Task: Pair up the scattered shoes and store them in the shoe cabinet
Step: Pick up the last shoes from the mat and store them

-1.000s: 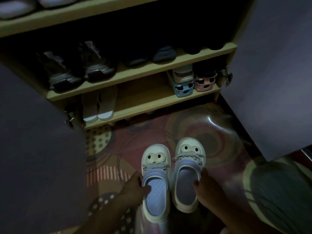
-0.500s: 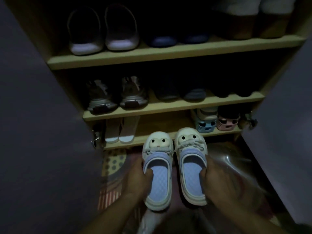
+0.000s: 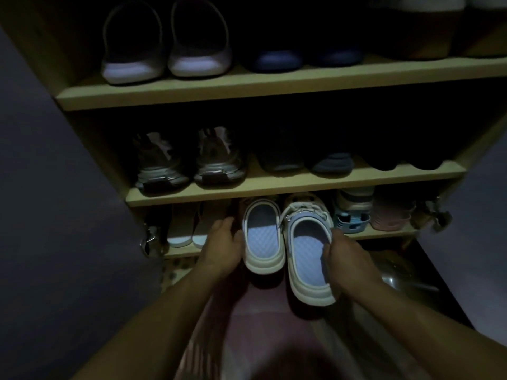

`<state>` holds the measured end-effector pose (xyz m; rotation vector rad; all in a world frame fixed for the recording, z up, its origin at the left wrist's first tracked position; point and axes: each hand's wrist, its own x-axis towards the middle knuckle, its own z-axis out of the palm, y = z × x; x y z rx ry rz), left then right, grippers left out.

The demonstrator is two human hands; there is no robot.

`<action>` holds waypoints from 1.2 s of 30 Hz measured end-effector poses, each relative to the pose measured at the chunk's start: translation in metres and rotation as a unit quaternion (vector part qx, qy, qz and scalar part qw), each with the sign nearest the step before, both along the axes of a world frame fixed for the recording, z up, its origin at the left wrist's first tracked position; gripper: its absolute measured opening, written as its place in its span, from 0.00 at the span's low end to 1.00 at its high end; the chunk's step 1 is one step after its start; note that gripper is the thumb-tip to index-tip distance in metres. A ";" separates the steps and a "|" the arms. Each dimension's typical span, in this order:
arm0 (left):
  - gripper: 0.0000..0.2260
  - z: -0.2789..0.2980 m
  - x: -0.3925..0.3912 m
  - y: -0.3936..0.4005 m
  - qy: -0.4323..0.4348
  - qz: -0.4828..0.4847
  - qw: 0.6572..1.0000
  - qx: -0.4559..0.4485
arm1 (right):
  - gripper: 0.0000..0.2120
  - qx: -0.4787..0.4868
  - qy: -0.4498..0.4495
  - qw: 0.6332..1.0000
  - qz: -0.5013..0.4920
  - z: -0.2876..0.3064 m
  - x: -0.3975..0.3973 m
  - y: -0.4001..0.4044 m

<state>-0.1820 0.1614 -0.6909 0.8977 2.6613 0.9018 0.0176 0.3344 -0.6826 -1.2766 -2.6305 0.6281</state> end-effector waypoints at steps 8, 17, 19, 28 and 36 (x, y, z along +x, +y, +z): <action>0.29 -0.022 -0.050 -0.058 0.112 -0.086 0.944 -0.297 | 0.11 0.016 -0.012 0.999 -0.031 -0.011 -0.009 0.013; 0.32 -0.009 -0.049 -0.046 0.060 -0.107 0.924 -0.361 | 0.12 -0.013 0.001 0.996 -0.084 -0.008 -0.019 0.026; 0.31 -0.011 -0.047 -0.044 0.033 -0.117 0.937 -0.327 | 0.13 -0.017 0.034 0.995 -0.097 -0.012 -0.018 0.023; 0.28 -0.018 0.017 -0.044 0.172 -0.062 0.980 -0.076 | 0.33 -0.007 0.152 0.988 -0.025 -0.033 0.022 -0.030; 0.22 -0.019 0.035 0.005 0.302 -0.174 0.909 -0.229 | 0.08 0.095 0.052 0.993 0.051 -0.046 0.009 -0.039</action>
